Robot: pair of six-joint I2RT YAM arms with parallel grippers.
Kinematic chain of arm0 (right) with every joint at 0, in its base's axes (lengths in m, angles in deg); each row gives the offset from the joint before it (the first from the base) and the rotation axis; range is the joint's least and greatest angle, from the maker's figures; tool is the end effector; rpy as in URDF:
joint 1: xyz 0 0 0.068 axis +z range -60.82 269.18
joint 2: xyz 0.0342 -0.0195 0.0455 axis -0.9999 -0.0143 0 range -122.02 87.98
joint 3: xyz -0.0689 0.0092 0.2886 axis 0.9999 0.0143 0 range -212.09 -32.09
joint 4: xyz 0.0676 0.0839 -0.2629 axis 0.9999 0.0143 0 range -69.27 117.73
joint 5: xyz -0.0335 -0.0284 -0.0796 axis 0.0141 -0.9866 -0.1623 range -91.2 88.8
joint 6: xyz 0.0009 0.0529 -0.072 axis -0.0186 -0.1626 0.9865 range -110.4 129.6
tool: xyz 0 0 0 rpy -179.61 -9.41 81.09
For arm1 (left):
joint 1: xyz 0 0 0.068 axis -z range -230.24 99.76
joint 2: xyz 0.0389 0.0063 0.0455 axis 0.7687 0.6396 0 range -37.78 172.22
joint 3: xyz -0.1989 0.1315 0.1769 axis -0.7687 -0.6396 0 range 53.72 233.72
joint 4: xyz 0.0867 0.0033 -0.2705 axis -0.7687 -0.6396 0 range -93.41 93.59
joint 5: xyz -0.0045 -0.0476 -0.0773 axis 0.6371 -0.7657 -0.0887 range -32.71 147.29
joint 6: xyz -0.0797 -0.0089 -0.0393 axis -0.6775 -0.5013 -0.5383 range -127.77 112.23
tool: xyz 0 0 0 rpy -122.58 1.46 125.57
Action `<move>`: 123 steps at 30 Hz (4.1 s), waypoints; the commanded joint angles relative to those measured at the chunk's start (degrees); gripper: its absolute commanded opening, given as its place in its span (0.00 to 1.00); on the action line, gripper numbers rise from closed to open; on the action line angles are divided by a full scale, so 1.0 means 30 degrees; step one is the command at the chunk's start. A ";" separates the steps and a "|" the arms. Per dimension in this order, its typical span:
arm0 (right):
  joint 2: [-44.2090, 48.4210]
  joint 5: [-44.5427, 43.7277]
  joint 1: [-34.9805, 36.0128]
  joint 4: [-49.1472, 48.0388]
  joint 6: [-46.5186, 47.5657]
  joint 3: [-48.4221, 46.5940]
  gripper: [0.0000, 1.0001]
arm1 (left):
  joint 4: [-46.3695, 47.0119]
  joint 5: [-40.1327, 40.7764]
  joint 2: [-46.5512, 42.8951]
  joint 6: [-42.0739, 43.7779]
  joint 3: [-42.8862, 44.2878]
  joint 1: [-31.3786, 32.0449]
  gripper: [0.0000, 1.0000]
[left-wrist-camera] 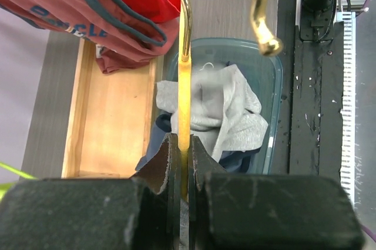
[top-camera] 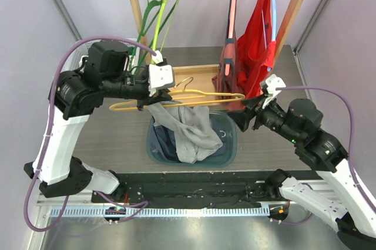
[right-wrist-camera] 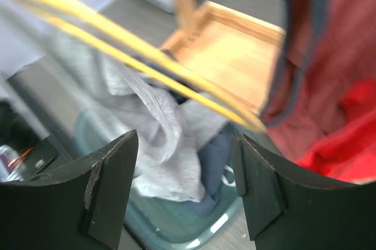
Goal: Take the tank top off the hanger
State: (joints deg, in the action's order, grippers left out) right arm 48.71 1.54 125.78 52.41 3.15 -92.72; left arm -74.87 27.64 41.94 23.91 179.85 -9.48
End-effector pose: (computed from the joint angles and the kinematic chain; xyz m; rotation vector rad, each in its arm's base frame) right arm 0.1392 0.1082 0.4226 -0.4993 1.7168 0.5869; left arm 0.1499 -0.1812 0.5578 1.4834 1.5064 -0.6435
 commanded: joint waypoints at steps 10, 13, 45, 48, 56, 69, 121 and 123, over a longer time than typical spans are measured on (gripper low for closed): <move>-0.1146 0.7785 -0.0042 0.1574 0.4759 -0.5251 0.69 | -0.1972 -0.3092 0.0672 0.0131 0.0586 0.0010 0.00; -0.2024 0.8576 -0.0042 0.1014 0.5315 -0.5573 0.69 | -0.2412 -0.4090 0.0701 0.0337 0.0265 0.0010 0.00; -0.3202 1.0368 -0.0042 -0.0424 0.3327 -0.5488 0.01 | 0.4000 0.4953 0.0291 -0.5432 -0.1436 0.0010 0.59; -0.2440 0.9636 -0.0042 -0.0250 0.3003 -0.5223 0.01 | 0.4764 0.6891 0.0203 -0.6104 -0.0999 0.0010 0.74; -0.1355 0.7349 -0.0042 0.0572 0.2416 -0.5516 0.01 | 0.4592 0.7400 0.0115 -0.6723 -0.0176 0.0010 0.75; -0.2028 0.6616 -0.0042 0.0659 0.2475 -0.5545 0.01 | 0.4297 0.5695 -0.0207 -0.6957 -0.1407 0.0010 0.59; 0.0135 0.5210 -0.0042 0.7332 0.1656 -0.7389 0.01 | 0.6112 1.1815 0.1111 -0.8422 -0.0850 0.0830 0.00; 0.0664 0.4742 -0.0071 0.8039 0.1538 -0.7916 0.01 | 0.6084 1.1672 0.1053 -0.8480 -0.0821 0.0772 0.00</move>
State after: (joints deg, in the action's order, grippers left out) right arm 47.38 17.65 125.45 70.82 9.07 -111.36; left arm -59.31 59.77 45.03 -2.39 176.20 -6.97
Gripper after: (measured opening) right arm 0.077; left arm 0.024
